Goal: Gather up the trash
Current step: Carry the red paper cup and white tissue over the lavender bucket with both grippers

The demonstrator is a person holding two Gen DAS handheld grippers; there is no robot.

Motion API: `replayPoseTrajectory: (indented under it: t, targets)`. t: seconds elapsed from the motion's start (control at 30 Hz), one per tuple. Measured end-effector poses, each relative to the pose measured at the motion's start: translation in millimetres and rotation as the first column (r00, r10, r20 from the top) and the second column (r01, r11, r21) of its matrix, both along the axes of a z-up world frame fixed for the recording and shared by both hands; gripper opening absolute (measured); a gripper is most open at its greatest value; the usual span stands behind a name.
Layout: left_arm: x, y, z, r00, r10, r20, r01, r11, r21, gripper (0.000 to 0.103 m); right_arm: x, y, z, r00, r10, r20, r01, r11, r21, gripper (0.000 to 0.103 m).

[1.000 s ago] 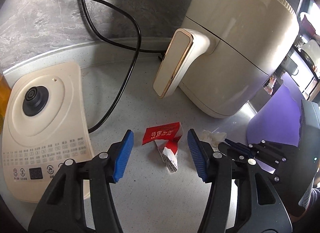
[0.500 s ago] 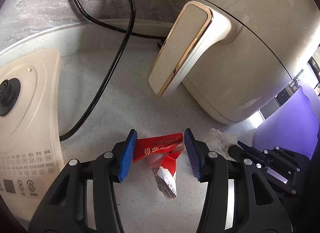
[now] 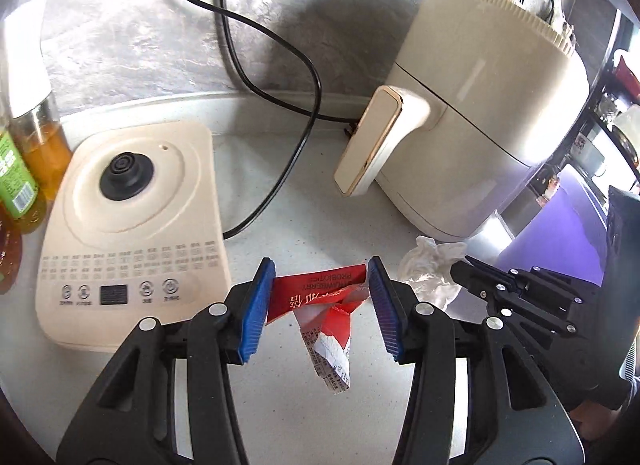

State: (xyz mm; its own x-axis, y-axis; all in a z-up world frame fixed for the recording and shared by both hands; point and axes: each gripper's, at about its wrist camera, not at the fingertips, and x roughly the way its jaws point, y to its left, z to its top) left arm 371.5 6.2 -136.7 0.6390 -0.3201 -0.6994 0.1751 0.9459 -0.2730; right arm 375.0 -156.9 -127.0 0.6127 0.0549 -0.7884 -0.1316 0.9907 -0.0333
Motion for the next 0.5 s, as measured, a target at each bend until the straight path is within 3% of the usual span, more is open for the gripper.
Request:
replayPoseTrajectory:
  t: [0.5]
  targets:
    - [-85, 14, 59, 0.989, 0.080, 0.128, -0.081, 0.997, 0.009, 0.048, -59, 20, 70, 0.983, 0.114, 0.144, -0.120, 0.992, 0.035, 0.005]
